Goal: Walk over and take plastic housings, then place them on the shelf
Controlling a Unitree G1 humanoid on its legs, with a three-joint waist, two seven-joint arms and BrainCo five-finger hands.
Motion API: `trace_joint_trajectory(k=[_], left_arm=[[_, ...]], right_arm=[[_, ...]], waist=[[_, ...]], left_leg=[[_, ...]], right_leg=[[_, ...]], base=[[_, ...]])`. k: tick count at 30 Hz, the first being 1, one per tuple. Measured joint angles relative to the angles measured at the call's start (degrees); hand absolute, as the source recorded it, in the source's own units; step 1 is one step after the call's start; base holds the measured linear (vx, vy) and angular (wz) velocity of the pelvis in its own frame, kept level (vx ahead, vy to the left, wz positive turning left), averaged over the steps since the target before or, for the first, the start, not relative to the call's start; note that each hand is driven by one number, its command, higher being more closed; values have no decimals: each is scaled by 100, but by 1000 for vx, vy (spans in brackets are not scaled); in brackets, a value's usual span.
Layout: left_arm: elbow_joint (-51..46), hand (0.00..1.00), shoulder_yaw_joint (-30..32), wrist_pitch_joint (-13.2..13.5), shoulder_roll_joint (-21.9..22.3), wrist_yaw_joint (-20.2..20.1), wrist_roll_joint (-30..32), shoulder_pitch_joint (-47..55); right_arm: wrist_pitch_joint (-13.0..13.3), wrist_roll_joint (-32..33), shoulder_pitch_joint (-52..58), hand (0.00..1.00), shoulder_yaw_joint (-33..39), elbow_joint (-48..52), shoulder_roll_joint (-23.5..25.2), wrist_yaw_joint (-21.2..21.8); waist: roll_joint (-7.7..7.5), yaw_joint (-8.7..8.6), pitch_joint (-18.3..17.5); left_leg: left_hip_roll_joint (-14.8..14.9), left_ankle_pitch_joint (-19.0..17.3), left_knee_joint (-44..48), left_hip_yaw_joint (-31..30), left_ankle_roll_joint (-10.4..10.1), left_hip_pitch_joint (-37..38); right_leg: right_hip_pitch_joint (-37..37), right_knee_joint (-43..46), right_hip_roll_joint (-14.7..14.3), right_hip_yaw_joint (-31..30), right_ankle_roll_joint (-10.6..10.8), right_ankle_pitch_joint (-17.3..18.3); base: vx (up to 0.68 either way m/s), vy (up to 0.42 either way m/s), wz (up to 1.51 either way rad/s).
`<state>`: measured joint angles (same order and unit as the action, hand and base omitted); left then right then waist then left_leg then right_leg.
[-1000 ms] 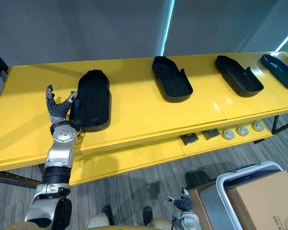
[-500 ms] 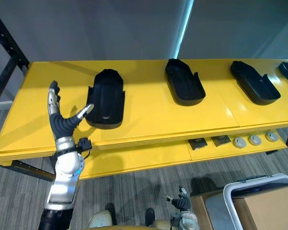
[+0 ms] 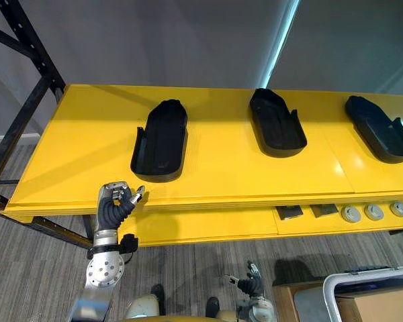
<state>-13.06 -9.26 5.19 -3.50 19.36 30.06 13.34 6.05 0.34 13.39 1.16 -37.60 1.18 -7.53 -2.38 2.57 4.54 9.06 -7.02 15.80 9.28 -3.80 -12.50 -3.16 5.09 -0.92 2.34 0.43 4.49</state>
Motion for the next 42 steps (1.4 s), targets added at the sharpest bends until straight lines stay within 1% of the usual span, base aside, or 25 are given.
trace_joint_trajectory(k=[3,6,10,13,17,22,30,34,42], left_arm=[[206,100,-83,-5,5,-57,66,-146],[485,100,-186,-69,0,-62,216,-427],[779,100,-242,-221,0,-66,222,-739],[1026,100,-238,-288,-13,-66,224,-1038],[1194,100,-235,-479,-19,-57,238,-1475],[1360,100,-226,-504,-24,-55,336,-1736],[1736,100,-232,-663,-27,-56,430,-2235],[1830,100,-237,-672,-80,-56,430,-2468],[1829,100,-237,-707,-116,-53,425,-2498]], right_arm=[[0,-25,2,0,0,1,-4,2],[-1,-46,12,0,0,3,-18,5],[-4,-52,11,0,3,10,-37,6],[-10,-71,10,0,7,15,-37,7],[-17,-84,-26,0,11,74,-34,12],[-19,-83,-86,0,16,89,-30,14],[-31,-83,-81,0,20,89,-25,18],[-32,-82,-122,0,66,102,-24,16],[-29,-82,-170,0,89,265,-23,14]], waist=[[-1,-8,-1],[-8,-17,-5],[-32,-27,-20],[-45,-34,-27],[-64,-61,-29],[-89,-161,-25],[-133,-174,0],[-144,-179,3],[-148,-182,6]], left_leg=[[6,-2,-59,47,2,40],[7,-3,-108,107,2,64],[8,-2,-138,183,2,6],[6,-1,-113,211,4,-22],[9,-1,-96,226,4,-80],[16,-6,-100,272,9,-97],[31,-6,-81,324,11,-184],[45,-10,-12,325,16,-320],[51,-18,38,291,27,-304]], right_leg=[[-15,28,-3,-56,2,9],[-83,103,2,-104,4,38],[-223,143,4,-160,9,41],[-265,147,6,-202,28,53],[-323,147,5,-237,30,54],[-374,169,3,-273,30,54],[-549,253,-4,-389,31,54],[-670,292,-11,-394,31,54],[-615,297,-15,-363,30,54]], base=[[-25,4,-9],[-29,4,-10],[8,7,-11],[49,9,-7],[48,8,-2],[-6,2,-3],[-19,7,-7],[0,0,0],[-6,-2,2]])
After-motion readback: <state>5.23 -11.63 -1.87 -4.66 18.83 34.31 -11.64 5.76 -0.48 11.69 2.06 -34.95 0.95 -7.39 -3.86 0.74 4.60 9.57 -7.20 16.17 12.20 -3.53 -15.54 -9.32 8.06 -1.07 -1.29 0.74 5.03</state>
